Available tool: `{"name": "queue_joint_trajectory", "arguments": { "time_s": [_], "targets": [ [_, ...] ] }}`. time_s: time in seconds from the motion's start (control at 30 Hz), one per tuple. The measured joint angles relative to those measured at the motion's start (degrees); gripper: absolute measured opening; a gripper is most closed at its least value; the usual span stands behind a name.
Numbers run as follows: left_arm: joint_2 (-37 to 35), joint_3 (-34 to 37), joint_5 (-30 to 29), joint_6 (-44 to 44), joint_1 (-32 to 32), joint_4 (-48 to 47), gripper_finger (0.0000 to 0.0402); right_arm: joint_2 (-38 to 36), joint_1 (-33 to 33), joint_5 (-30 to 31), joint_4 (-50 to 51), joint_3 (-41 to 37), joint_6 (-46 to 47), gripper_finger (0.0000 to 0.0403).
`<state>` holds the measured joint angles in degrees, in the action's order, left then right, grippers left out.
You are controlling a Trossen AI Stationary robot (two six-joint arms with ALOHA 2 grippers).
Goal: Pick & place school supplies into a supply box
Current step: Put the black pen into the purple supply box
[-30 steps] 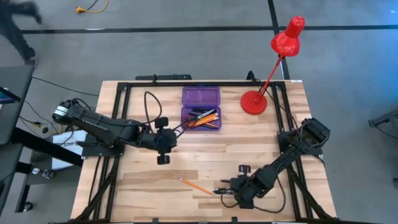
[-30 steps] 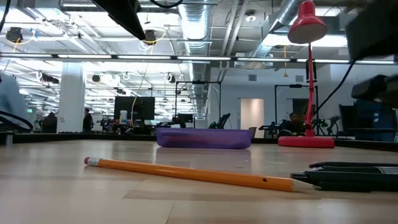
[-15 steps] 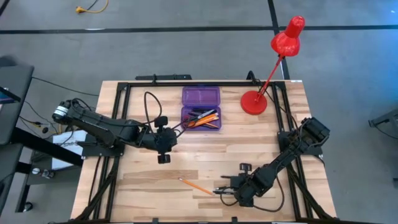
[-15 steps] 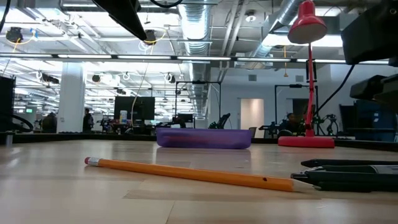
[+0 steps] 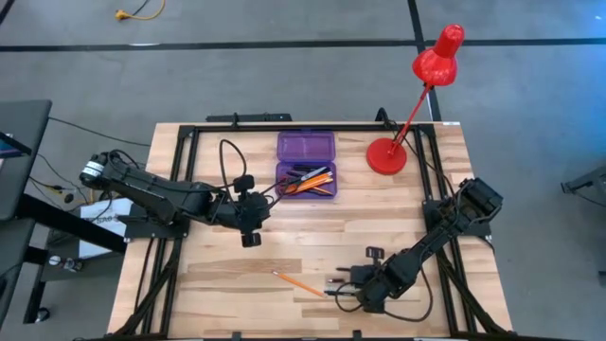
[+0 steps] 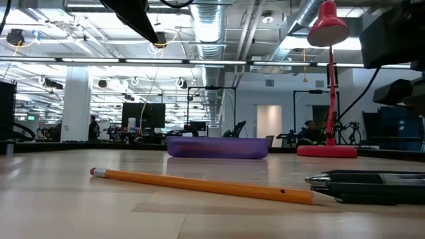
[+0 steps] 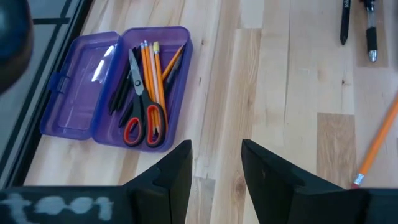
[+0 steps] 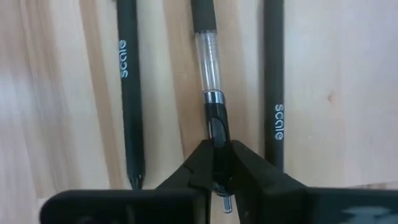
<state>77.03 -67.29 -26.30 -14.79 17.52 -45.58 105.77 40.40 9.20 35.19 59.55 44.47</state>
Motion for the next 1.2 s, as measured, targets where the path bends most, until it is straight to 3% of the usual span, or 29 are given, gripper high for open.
{"name": "queue_joint_trajectory", "arguments": {
  "time_s": [0.67,1.03,1.2],
  "targets": [
    [0.0,0.0,-0.07,0.92,-0.02,-0.57,0.0128,-11.68,-5.41,8.97,0.76,-0.14,-2.75,0.001],
    [0.0,0.0,0.13,-0.6,1.34,-2.28,0.0128,-15.13,-21.58,8.84,0.52,-0.05,-16.15,0.0012],
    [0.0,0.0,-0.06,-3.92,3.38,-5.15,0.0128,-15.1,-30.98,5.55,-2.45,-0.04,-23.04,0.0011]
  ]
}}
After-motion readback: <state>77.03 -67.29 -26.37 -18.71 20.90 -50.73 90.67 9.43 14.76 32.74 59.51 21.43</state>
